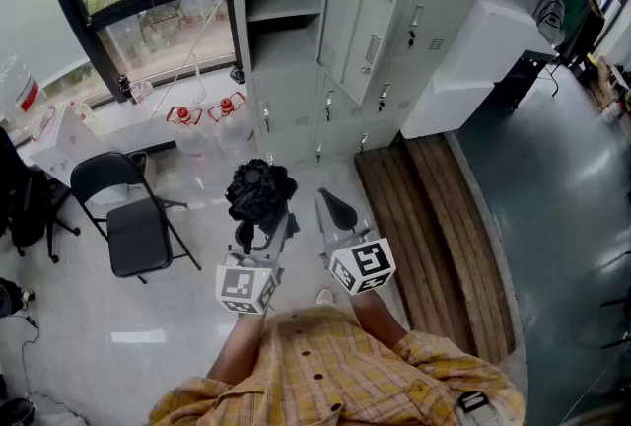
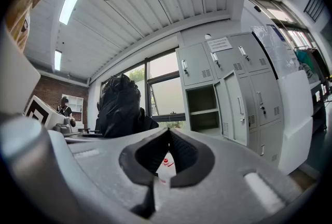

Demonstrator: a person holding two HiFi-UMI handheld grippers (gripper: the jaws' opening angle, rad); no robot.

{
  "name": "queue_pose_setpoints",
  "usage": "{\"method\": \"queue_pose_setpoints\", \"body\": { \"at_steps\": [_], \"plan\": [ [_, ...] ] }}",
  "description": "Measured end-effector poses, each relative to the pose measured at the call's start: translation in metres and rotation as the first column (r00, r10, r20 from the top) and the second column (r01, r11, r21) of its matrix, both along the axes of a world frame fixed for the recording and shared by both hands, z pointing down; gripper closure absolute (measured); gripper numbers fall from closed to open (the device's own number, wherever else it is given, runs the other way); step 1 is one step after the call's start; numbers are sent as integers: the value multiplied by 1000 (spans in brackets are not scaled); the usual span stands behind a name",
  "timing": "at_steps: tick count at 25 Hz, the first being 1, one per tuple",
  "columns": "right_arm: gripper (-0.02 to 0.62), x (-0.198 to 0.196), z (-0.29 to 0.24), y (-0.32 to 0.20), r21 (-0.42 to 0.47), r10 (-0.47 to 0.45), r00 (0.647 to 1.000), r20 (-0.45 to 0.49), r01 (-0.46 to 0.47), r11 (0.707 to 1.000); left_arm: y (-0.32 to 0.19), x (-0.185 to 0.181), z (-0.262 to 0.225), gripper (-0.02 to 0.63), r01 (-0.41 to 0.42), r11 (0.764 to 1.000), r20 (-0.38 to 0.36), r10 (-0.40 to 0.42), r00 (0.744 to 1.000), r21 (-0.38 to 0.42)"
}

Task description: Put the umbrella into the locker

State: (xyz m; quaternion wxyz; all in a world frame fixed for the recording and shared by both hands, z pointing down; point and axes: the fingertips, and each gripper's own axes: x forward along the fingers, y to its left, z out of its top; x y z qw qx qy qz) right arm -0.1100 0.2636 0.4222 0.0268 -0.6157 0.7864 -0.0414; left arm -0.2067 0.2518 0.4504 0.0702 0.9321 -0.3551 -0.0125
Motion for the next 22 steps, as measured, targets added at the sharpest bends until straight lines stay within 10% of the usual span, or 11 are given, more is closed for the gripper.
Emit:
{"method": "queue_pose_setpoints", "body": {
  "at_steps": [22],
  "plan": [
    [598, 61, 1, -7, 46, -88, 996, 31, 86, 995, -5, 64, -1, 374, 61, 998, 10, -61, 998, 25]
  ]
}}
